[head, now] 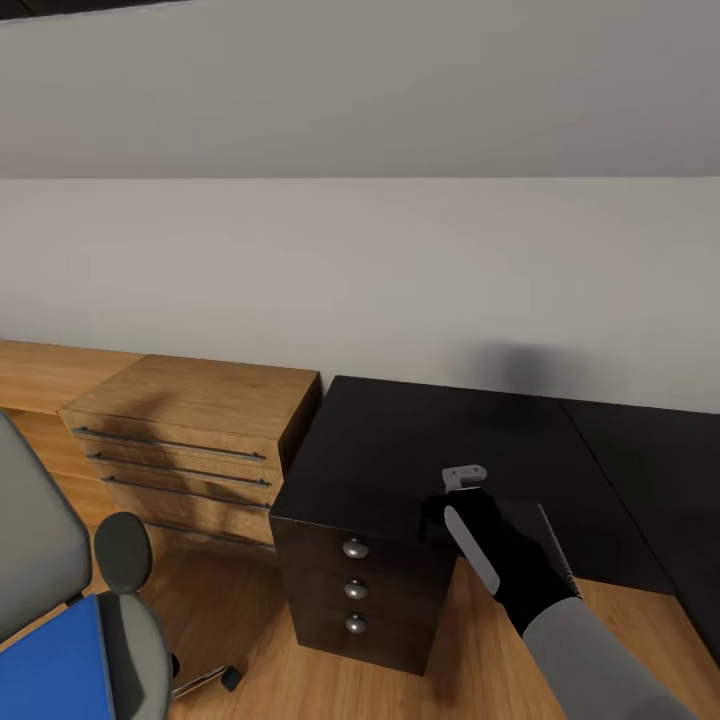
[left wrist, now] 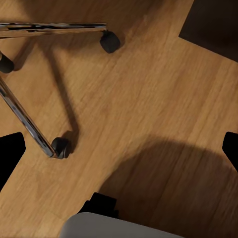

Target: In the bedroom, organize the workspace by keeping the computer under the desk, ensuring the monitor is on the desk, placing the keyboard on the desk next to the monitor, placing the mouse on the desk next to the keyboard, moving the folder from the swivel chair onto the desk next to the mouse, stacking the notebook on top of the folder with the pen on top of the notebook, and positioning the swivel chair next to the desk.

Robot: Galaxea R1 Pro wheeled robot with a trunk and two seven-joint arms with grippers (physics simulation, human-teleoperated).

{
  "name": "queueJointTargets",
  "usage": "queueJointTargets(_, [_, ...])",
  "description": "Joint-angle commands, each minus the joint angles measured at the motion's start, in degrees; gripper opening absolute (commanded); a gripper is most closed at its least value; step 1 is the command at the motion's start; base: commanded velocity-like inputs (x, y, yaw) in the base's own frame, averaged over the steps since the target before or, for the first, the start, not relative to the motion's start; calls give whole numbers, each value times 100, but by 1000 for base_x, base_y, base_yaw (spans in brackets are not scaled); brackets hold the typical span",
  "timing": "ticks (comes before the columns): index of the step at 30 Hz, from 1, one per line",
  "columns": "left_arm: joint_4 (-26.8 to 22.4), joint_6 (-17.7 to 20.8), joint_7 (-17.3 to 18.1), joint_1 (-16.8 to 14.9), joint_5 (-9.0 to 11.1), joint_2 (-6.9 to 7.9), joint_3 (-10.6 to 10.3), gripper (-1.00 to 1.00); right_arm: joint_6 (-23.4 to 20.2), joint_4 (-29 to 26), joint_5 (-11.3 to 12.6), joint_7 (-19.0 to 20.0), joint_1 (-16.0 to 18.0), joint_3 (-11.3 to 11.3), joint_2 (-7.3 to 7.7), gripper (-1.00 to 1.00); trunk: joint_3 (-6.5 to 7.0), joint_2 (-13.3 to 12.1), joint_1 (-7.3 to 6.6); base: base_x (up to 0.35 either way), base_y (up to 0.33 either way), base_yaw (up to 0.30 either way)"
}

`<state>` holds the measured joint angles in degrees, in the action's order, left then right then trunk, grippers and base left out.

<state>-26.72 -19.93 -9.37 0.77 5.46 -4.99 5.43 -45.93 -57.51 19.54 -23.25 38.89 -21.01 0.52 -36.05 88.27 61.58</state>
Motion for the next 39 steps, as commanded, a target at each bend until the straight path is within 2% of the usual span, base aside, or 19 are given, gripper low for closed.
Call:
queueJointTargets(1, [-9, -11, 10, 2, 57, -2, 2, 100, -13, -6, 59, -56, 5, -21, 4, 100, -4, 3, 0, 0, 0, 0])
queueJointTargets(12, [-9, -11, 6, 2, 59, -2, 9, 100, -10, 7, 44, -63, 5, -26, 1, 100, -4, 3, 0, 0, 0, 0])
queueJointTargets(13, [-9, -11, 6, 2, 59, -2, 9, 100, -9, 8, 43, -64, 5, -26, 1, -100, -4, 3, 0, 0, 0, 0])
queueJointTargets(39, [-9, -11, 5, 2, 60, 1, 19, 100, 23, 16, 18, -82, 5, -33, 5, -100, -4, 3, 0, 0, 0, 0])
